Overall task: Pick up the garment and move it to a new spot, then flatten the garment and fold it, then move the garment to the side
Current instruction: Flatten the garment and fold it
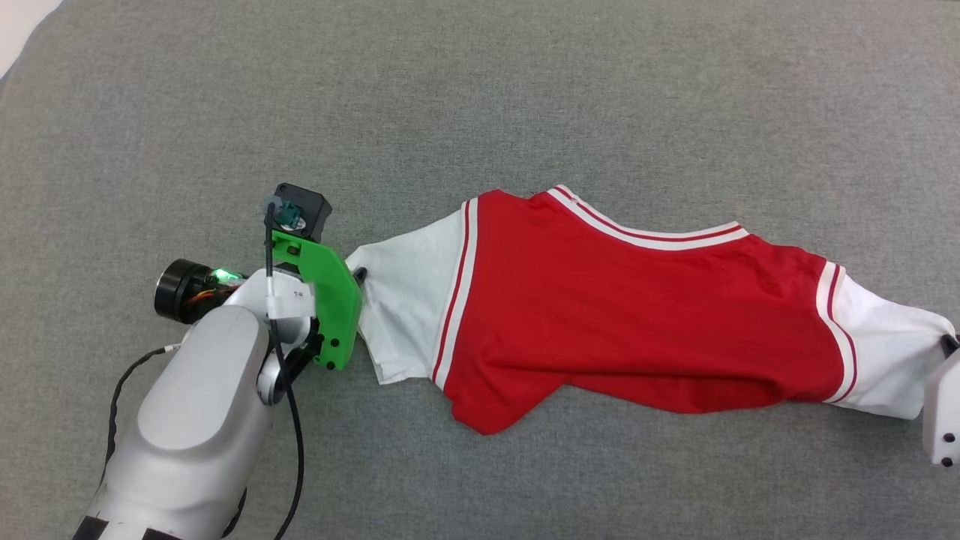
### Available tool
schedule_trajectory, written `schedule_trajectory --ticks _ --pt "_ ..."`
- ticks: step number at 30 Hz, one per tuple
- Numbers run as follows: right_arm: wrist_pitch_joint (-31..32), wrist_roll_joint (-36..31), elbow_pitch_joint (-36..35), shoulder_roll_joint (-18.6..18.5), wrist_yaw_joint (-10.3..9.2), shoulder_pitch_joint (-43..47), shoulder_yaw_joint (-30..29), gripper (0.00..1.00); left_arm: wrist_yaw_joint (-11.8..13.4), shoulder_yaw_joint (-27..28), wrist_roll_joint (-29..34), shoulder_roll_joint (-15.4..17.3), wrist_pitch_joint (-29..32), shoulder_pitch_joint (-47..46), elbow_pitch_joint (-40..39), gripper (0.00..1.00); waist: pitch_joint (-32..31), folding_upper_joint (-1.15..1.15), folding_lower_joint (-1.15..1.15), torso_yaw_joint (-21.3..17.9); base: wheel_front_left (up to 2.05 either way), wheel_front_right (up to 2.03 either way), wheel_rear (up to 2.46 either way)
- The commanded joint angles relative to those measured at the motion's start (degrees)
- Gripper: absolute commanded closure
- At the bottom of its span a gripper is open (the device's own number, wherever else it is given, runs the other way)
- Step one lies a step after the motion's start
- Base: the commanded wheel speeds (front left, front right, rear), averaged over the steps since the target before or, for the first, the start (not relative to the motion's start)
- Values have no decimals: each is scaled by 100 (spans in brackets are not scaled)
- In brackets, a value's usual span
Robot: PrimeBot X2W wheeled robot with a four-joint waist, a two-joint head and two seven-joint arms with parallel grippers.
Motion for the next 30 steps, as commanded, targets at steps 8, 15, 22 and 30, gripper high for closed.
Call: schedule_trajectory --ticks 8,15,22,30 --pt "-6 -1 -44 -16 -9 -135 2 100 -129 -513 -158 -56 390 267 261 100 -129 64 0 33 0 0 0" --pt "-188 49 43 -105 -9 -173 80 100 127 -210 -90 63 -630 199 70 100 -494 64 0 91 0 0 0" --pt "-532 118 34 -528 -9 -498 208 100 312 166 -24 460 -1465 168 -522 100 -1079 64 0 124 0 0 0" --pt "-759 387 -87 -1159 -9 -989 412 100 545 553 33 976 -1805 300 -1717 100 -1708 64 0 120 0 0 0"
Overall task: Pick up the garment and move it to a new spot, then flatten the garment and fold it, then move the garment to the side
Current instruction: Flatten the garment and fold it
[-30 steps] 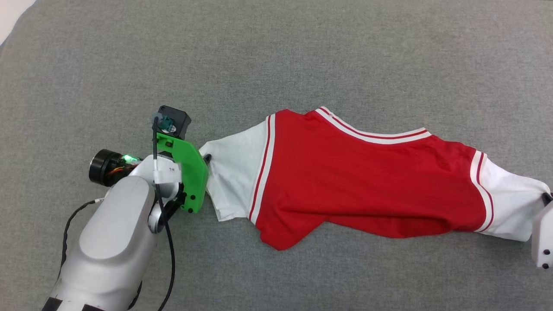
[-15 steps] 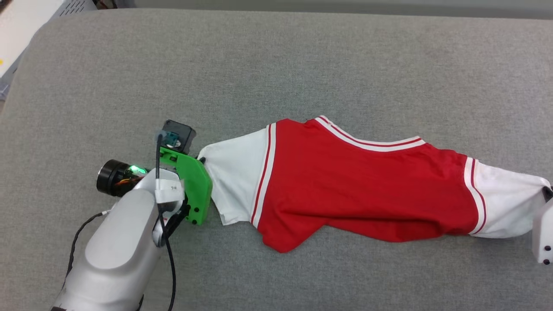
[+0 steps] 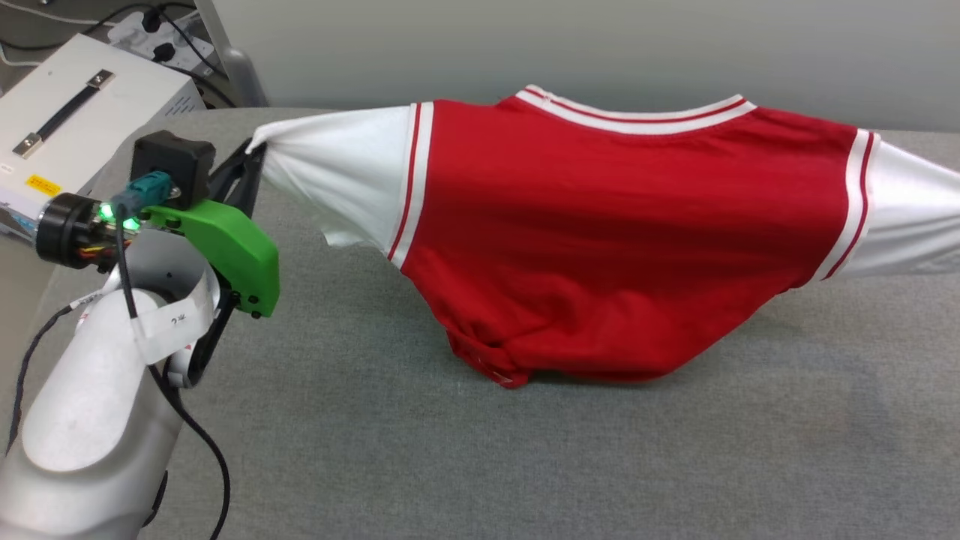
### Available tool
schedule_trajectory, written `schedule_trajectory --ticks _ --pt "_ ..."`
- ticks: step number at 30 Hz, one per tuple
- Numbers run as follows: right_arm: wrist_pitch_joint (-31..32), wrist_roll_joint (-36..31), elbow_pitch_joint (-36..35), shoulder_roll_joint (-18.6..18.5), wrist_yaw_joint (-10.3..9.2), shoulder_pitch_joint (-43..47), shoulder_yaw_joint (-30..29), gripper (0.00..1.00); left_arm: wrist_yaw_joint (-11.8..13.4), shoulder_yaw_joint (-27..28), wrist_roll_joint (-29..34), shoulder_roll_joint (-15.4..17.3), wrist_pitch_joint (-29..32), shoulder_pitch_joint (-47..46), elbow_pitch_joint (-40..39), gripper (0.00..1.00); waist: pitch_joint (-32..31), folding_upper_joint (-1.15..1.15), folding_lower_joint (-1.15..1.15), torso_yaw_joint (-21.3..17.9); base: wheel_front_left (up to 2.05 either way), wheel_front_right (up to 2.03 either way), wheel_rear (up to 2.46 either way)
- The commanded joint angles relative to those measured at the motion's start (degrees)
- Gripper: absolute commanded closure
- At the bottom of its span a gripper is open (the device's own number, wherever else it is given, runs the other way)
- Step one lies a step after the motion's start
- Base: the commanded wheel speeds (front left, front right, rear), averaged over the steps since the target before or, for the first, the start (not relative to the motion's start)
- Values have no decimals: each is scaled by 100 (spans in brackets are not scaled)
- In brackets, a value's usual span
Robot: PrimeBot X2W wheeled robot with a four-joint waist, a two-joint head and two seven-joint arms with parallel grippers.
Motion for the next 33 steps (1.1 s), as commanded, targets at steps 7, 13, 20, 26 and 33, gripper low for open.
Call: schedule_trajectory --ticks 7,13,20,26,33 --pt "-176 285 -173 -383 -8 -574 238 100 279 410 65 437 -191 325 -1156 100 -673 64 0 -73 0 0 0" --pt "-263 396 -206 -525 -8 -909 464 100 464 697 146 684 -392 474 -1699 100 -868 64 0 -173 0 0 0" --pt "-305 567 -261 -763 -8 -1425 693 100 564 995 133 953 -386 467 -2210 100 -849 64 0 -325 0 0 0" --pt "-395 571 -65 -1036 -8 -2114 955 100 452 1148 10 1184 -213 196 -2422 100 -596 64 0 -434 0 0 0" --pt "-521 492 363 -1213 -8 -3195 1376 100 122 1170 -98 1464 -53 -437 -2267 100 45 64 0 -509 0 0 0"
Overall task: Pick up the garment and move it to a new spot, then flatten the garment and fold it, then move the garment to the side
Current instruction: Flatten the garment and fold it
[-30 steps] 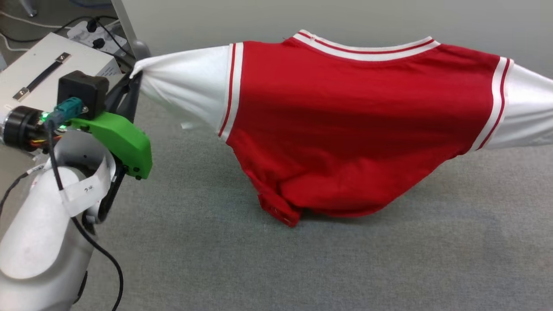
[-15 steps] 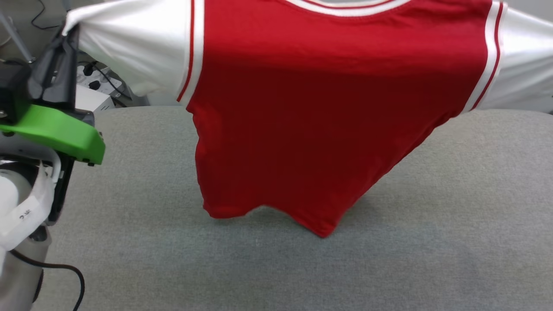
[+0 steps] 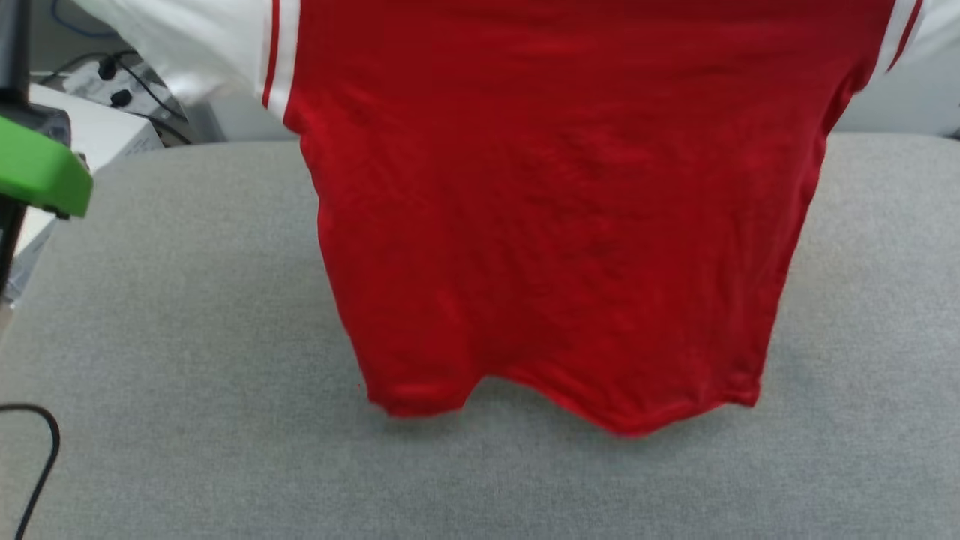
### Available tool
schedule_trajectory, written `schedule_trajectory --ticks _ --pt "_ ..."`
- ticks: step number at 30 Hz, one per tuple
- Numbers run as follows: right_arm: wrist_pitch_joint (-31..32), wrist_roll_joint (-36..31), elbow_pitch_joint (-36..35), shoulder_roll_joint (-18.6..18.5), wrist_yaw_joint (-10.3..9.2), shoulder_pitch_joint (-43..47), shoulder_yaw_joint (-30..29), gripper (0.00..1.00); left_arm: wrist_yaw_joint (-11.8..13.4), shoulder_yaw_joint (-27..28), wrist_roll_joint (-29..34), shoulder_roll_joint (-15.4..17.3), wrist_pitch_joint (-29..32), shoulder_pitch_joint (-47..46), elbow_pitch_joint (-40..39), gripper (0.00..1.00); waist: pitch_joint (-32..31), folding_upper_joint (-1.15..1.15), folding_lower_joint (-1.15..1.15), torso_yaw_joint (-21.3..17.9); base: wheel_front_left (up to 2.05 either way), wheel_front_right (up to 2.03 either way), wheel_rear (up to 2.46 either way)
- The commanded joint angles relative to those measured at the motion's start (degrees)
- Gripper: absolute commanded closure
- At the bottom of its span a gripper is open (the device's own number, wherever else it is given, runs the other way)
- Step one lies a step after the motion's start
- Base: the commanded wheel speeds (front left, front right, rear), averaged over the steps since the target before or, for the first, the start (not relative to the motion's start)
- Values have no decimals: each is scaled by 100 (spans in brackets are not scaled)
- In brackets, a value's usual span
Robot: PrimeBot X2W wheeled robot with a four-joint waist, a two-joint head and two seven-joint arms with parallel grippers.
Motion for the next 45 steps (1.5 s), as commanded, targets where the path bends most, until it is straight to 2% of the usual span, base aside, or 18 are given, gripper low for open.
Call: schedule_trajectory --ticks 1,10,15,23,29,37,40,45 --pt "-59 -44 128 -79 -9 -264 55 100 -72 11 -49 70 48 -221 88 100 474 64 1 -65 0 0 0" --pt "-427 -148 1125 -155 -9 -1849 543 100 -558 -234 -101 243 80 -1657 833 100 1700 64 1 -98 0 0 0" --pt "-739 -216 1863 29 -9 -2918 734 100 -708 -551 -5 253 -102 -2827 1515 100 2348 64 1 -107 0 0 0" --pt "-1422 -748 3108 511 -9 -4571 615 100 -768 -1122 239 -37 -795 -4823 3020 100 3102 64 1 -68 0 0 0" --pt "-2002 -1456 4001 1010 -9 -5382 34 100 -773 -1355 335 -387 -1482 -5844 4147 100 3416 64 1 3 0 0 0" --pt "-2786 -2330 4770 1568 -9 -5625 -594 100 -775 -1655 266 -772 -2213 -6169 5227 100 3586 64 1 101 0 0 0" --pt "-3102 -2580 4968 1677 -9 -5442 -507 100 -776 -1769 143 -940 -2384 -5944 5455 100 3548 64 1 140 0 0 0" --pt "-3482 -2574 5311 1821 -9 -4963 -644 100 -776 -1937 -54 -1155 -2507 -5278 5651 100 3296 64 1 171 0 0 0"
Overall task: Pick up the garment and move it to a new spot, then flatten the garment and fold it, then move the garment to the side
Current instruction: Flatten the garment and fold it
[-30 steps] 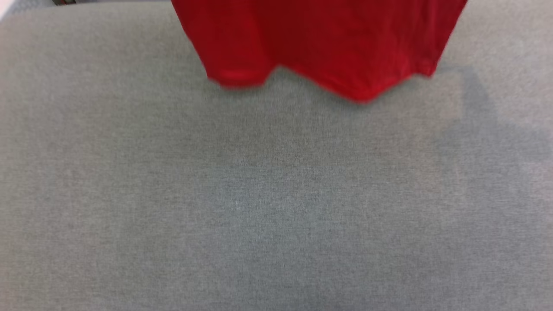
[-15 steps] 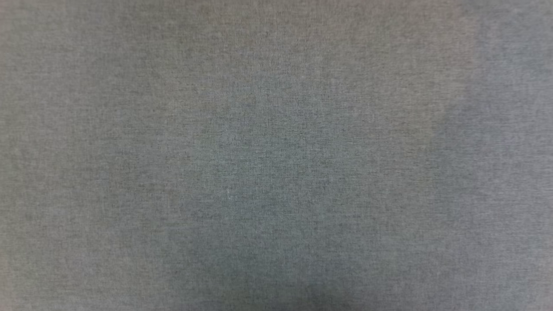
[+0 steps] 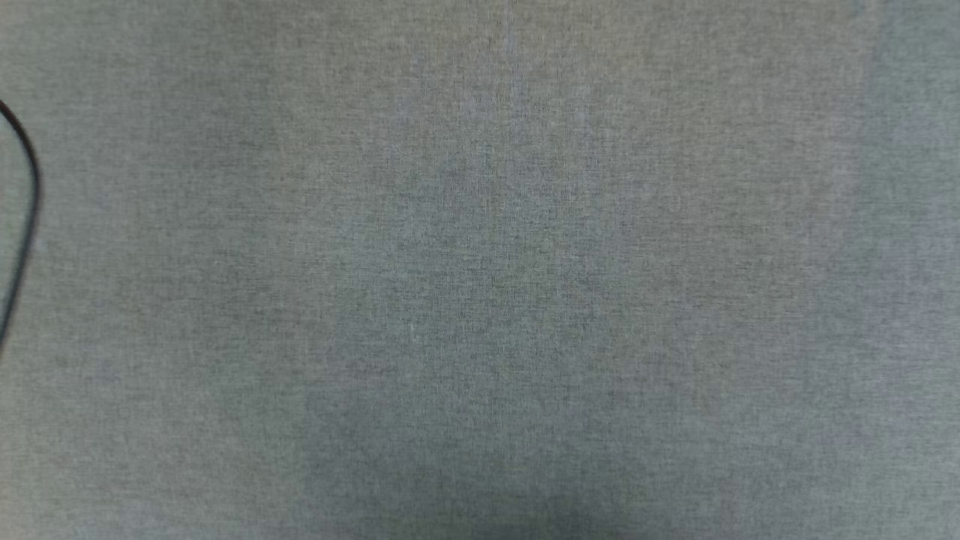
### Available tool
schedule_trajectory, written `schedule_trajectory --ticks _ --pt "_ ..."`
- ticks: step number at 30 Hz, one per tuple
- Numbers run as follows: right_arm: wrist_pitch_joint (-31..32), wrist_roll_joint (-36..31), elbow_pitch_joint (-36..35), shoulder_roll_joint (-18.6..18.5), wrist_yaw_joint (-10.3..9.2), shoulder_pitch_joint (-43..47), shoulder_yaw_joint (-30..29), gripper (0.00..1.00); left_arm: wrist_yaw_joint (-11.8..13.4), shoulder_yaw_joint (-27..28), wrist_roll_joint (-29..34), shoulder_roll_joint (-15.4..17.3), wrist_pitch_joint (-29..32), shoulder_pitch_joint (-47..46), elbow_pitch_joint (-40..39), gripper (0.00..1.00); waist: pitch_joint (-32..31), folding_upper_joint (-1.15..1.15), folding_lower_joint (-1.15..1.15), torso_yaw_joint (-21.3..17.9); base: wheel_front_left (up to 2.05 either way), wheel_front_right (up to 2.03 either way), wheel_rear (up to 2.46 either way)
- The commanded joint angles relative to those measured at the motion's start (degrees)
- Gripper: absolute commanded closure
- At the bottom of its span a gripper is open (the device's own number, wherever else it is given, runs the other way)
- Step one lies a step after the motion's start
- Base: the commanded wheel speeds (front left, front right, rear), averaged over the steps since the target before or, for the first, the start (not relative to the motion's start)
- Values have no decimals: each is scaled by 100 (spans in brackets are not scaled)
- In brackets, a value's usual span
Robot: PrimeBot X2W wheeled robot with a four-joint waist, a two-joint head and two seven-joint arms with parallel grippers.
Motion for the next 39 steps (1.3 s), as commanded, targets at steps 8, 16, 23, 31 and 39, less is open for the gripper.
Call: schedule_trajectory --ticks 8,16,23,31,39 --pt "-479 393 359 26 -11 1471 144 100 14 192 -242 -137 -77 1913 -405 100 -885 64 -1 17 0 0 0" --pt "-603 1343 73 -157 -11 3521 805 100 84 356 -166 -282 -78 4097 -1042 100 -1766 64 -1 53 0 0 0" --pt "-617 2508 -775 -428 -11 5416 1210 100 220 478 -214 -317 -78 5684 -1319 100 -2413 64 -1 45 0 0 0" --pt "-458 3494 -1903 -1157 -11 7119 1957 100 330 515 -342 -354 -78 6943 -1387 100 -2928 64 -1 2 0 0 0" --pt "65 4062 -2533 -1645 -11 8070 2174 100 302 316 -369 -342 -68 7706 -1376 100 -3361 64 -1 -61 0 0 0"
